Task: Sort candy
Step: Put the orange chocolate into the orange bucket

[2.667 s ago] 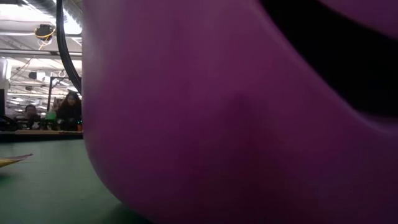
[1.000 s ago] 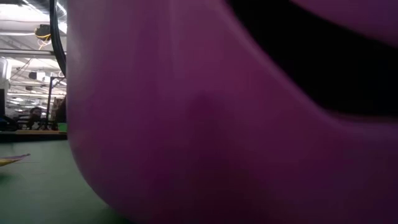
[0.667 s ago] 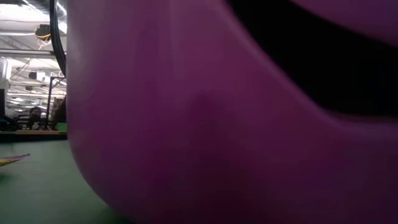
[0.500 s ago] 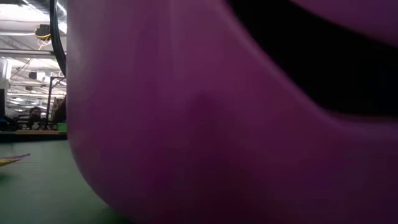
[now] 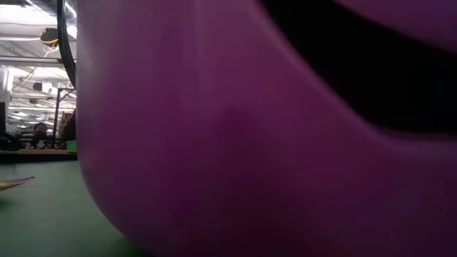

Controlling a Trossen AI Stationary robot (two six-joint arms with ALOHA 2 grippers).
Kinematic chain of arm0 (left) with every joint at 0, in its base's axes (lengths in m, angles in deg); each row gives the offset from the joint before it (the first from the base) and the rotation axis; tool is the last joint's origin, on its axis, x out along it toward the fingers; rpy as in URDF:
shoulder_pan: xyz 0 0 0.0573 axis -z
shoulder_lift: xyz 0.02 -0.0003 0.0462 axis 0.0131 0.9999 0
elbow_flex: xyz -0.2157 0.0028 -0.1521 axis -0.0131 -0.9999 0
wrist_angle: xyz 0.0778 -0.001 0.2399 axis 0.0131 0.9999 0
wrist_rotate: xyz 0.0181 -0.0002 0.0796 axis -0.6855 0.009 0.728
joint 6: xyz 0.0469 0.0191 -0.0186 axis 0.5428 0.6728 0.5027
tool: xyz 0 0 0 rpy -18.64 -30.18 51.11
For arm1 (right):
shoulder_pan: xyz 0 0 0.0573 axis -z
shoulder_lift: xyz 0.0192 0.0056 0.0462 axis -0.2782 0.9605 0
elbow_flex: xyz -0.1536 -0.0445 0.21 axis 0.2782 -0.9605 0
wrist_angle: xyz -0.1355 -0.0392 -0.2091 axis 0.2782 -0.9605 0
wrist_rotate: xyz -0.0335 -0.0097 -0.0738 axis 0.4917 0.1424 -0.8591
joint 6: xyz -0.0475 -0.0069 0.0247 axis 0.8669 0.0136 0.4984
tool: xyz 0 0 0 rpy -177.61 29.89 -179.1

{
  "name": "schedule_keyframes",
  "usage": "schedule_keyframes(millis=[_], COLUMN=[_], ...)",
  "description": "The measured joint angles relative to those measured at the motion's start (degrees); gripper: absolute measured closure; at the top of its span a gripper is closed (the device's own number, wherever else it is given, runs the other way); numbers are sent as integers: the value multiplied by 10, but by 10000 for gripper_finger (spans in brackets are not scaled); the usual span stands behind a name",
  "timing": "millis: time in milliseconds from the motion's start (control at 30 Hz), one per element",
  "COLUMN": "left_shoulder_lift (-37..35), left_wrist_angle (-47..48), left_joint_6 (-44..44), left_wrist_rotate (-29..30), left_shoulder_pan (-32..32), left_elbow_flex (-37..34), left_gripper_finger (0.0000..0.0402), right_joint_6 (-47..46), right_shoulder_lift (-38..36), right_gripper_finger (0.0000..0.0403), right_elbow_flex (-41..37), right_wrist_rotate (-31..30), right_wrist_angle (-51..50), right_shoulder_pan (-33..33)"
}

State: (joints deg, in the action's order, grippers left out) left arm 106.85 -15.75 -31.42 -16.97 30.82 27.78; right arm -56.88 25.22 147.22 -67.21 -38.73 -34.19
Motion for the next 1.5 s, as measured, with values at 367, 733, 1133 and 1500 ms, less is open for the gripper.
schedule_keyframes(millis=[367, 733, 1133, 1500], left_shoulder_lift=[0, 0, 0, 0], left_wrist_angle=[-2, -2, -2, -2], left_joint_6=[-1, -2, -1, 9], left_wrist_rotate=[0, 0, -5, 4], left_shoulder_pan=[0, 1, 9, 8], left_elbow_flex=[0, 0, 0, 0], left_gripper_finger=[241, 240, 240, 241], right_joint_6=[285, 448, 484, 521], right_shoulder_lift=[2, 2, -36, -163], right_gripper_finger=[314, 314, 314, 314], right_elbow_flex=[0, 0, 0, -81], right_wrist_rotate=[90, 259, 375, 410], right_wrist_angle=[189, 308, 247, 309], right_shoulder_pan=[128, 272, 419, 491])
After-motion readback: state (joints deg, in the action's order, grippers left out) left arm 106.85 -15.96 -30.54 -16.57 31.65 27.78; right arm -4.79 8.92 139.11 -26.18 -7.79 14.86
